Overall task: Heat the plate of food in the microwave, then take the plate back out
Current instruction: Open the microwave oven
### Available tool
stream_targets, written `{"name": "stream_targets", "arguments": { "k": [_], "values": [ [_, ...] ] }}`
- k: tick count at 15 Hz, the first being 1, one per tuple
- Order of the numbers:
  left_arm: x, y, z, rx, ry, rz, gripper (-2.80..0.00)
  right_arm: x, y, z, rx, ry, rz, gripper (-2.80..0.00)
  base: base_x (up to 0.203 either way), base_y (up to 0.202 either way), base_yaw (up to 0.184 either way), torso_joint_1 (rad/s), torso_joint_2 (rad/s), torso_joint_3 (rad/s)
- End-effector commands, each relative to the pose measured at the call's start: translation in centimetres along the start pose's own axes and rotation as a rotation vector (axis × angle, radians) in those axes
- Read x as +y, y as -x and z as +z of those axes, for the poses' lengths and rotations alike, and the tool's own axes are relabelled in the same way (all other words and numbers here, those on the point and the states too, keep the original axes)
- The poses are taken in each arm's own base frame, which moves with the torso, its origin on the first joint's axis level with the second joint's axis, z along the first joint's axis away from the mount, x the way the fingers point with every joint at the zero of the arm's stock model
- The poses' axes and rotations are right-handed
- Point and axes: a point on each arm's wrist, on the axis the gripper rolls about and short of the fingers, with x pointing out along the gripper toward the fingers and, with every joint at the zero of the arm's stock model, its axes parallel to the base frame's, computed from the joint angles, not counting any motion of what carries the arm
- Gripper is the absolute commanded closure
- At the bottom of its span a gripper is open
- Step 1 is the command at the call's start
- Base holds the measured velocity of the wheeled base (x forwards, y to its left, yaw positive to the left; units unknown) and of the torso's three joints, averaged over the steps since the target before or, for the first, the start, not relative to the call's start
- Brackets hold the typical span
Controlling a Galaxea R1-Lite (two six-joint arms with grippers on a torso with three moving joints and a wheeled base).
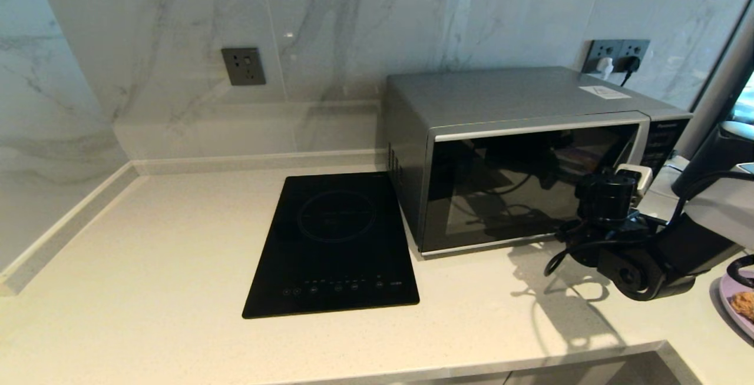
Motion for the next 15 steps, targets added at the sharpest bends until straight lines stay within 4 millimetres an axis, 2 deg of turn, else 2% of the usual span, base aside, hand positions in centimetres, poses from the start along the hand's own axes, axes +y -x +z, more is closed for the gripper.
{"name": "stream_targets", "arguments": {
  "k": [1,4,9,15],
  "values": [
    [0.0,0.0,0.0,0.000,0.000,0.001,0.00,-0.2,0.2,0.2,-0.005,-0.012,-0.006,0.00,0.000,0.000,0.000,0.000,0.00,0.000],
    [0.0,0.0,0.0,0.000,0.001,0.001,0.00,-0.7,0.4,0.0,0.000,-0.005,-0.007,0.00,0.000,0.000,0.000,0.000,0.00,0.000],
    [0.0,0.0,0.0,0.000,0.001,0.001,0.00,-2.7,1.5,0.9,-0.001,-0.013,-0.001,0.00,0.000,0.000,0.000,0.000,0.00,0.000],
    [0.0,0.0,0.0,0.000,0.000,0.001,0.00,-5.1,4.0,1.0,0.006,-0.009,0.070,0.00,0.000,0.000,0.000,0.000,0.00,0.000]
  ]
}}
